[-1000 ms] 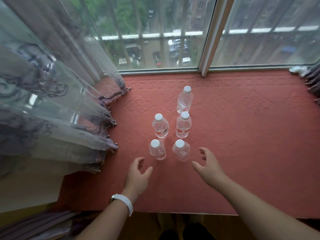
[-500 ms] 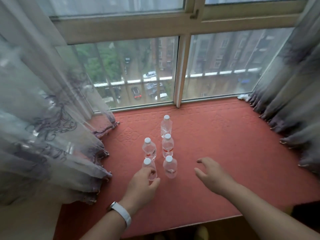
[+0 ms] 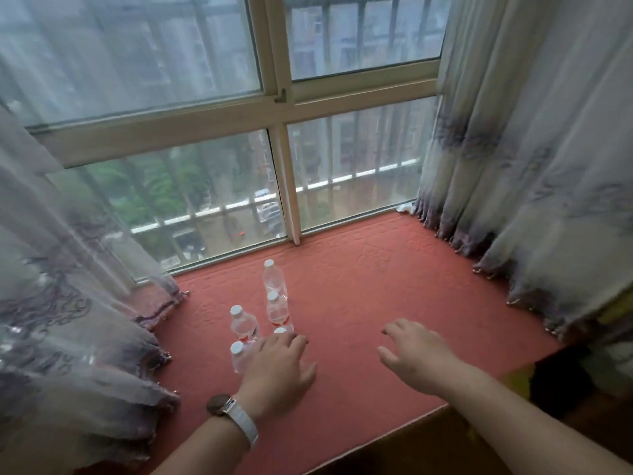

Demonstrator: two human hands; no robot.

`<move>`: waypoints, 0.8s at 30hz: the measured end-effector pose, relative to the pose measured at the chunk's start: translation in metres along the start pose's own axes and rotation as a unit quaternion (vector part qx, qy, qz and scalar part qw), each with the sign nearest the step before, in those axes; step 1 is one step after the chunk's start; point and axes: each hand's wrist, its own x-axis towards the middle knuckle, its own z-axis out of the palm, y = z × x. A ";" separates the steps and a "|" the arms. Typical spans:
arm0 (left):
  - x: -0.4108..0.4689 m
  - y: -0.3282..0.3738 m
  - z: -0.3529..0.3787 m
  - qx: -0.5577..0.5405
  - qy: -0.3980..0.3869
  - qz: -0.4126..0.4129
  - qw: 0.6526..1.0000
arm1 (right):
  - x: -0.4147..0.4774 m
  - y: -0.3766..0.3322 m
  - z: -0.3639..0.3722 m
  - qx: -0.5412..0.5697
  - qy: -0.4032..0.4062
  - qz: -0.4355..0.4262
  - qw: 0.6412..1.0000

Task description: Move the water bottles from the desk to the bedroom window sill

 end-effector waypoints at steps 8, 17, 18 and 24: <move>-0.013 0.116 -0.007 0.031 -0.024 0.060 0.997 | -0.082 0.095 -0.017 -0.028 0.022 0.027 0.999; -0.017 0.272 -0.003 0.034 -0.044 0.187 0.981 | -0.206 0.209 -0.028 0.033 0.082 0.108 0.990; -0.019 0.290 -0.002 0.036 -0.045 0.202 0.978 | -0.220 0.221 -0.029 0.039 0.090 0.122 0.988; -0.022 0.385 -0.005 0.058 -0.042 0.293 0.954 | -0.303 0.281 -0.033 0.080 0.130 0.211 0.965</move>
